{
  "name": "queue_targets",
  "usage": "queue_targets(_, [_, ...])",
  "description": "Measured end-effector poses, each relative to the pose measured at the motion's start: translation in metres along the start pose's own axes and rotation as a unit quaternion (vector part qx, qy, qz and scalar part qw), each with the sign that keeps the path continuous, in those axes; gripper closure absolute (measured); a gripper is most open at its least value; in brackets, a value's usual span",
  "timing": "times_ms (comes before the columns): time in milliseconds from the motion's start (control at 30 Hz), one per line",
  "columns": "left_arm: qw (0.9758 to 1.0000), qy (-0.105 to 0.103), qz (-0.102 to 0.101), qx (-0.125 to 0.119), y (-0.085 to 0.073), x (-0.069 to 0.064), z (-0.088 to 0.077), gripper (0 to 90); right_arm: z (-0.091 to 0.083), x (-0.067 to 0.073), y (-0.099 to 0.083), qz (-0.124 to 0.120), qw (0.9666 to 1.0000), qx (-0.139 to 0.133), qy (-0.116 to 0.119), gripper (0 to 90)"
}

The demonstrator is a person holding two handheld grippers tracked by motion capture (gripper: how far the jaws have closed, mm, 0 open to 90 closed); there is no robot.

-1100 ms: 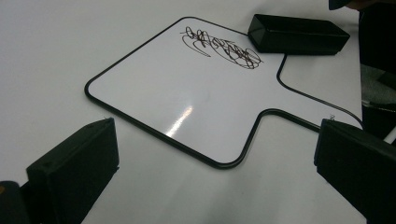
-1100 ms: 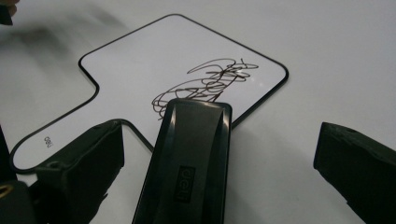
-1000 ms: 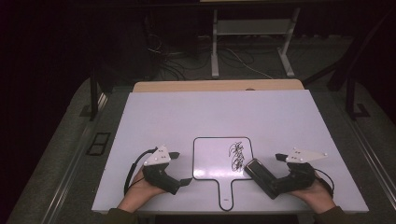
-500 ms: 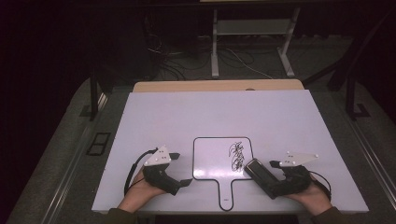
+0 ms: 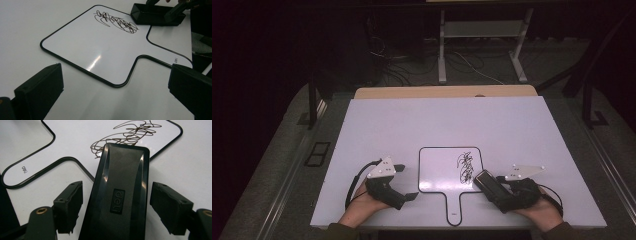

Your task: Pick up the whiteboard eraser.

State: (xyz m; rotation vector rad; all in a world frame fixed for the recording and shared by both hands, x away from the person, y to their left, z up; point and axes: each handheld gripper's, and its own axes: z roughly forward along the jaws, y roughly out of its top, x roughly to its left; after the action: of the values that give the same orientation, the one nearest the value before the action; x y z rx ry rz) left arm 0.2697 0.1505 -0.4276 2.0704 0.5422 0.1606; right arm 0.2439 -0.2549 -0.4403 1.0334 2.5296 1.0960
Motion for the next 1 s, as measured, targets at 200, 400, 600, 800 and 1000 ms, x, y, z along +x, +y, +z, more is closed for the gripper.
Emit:
queue_targets(200, [1.0000,0.000,-0.001,0.001,-0.0004,0.0003,0.0002,0.0,0.0038,0.0010,-0.0001,-0.004,0.9999,0.013,-0.005,27.1])
queue_targets(400, [1.0000,0.000,0.000,0.001,-0.0002,0.0003,-0.0001,0.0,0.0033,0.0009,0.0003,-0.004,0.9999,0.013,-0.009,30.9])
queue_targets(600, [1.0000,-0.001,0.001,0.001,-0.0003,0.0002,0.0000,0.0,0.0041,0.0019,0.0003,-0.007,0.9997,0.020,-0.013,31.9])
queue_targets(800, [1.0000,-0.001,0.001,0.001,-0.0002,0.0002,-0.0003,0.0,0.0039,0.0015,0.0008,-0.010,0.9996,0.020,-0.015,33.1])
queue_targets(1000, [1.0000,-0.002,0.002,0.001,-0.0002,0.0000,-0.0004,0.0,0.0026,0.0005,0.0014,-0.012,0.9996,0.022,-0.015,34.3])
